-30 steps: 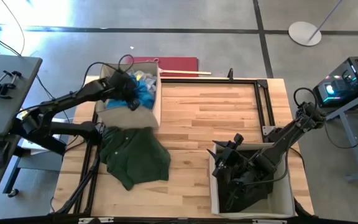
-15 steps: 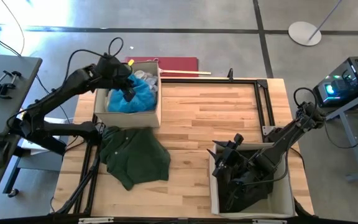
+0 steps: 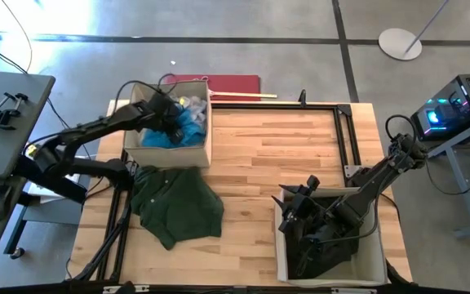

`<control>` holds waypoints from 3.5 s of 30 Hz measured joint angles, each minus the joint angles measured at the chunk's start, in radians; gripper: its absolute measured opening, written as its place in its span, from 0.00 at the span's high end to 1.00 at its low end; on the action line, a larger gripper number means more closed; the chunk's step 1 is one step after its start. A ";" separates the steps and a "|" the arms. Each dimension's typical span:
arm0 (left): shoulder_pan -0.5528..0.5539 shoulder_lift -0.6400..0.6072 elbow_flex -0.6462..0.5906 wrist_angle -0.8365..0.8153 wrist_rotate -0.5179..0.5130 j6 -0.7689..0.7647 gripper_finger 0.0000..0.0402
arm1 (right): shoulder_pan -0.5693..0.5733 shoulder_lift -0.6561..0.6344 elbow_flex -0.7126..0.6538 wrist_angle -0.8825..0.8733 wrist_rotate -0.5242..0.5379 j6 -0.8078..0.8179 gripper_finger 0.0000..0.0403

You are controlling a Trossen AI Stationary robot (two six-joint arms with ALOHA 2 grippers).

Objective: Sort clothes
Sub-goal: Put the blue shorts into the top laundry organizer, then put the green polo shirt into the bottom laundry organizer

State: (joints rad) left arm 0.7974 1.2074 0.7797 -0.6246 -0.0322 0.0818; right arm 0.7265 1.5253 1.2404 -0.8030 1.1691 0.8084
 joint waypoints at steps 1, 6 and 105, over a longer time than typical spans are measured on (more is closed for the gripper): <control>0.007 0.016 -0.014 0.011 0.000 0.000 0.77 | 0.000 0.000 0.000 0.000 0.000 0.000 0.57; 0.019 0.027 0.021 -0.027 0.008 -0.011 0.77 | -0.002 0.000 0.000 0.000 0.000 -0.004 0.57; -1.105 -0.166 -0.327 1.259 -0.288 0.096 1.00 | -0.432 0.060 0.068 0.789 -0.787 -1.007 0.31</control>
State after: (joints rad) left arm -0.3072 1.0416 0.4522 0.6344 -0.3199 0.1780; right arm 0.2940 1.5849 1.3079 -0.0143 0.3820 -0.1986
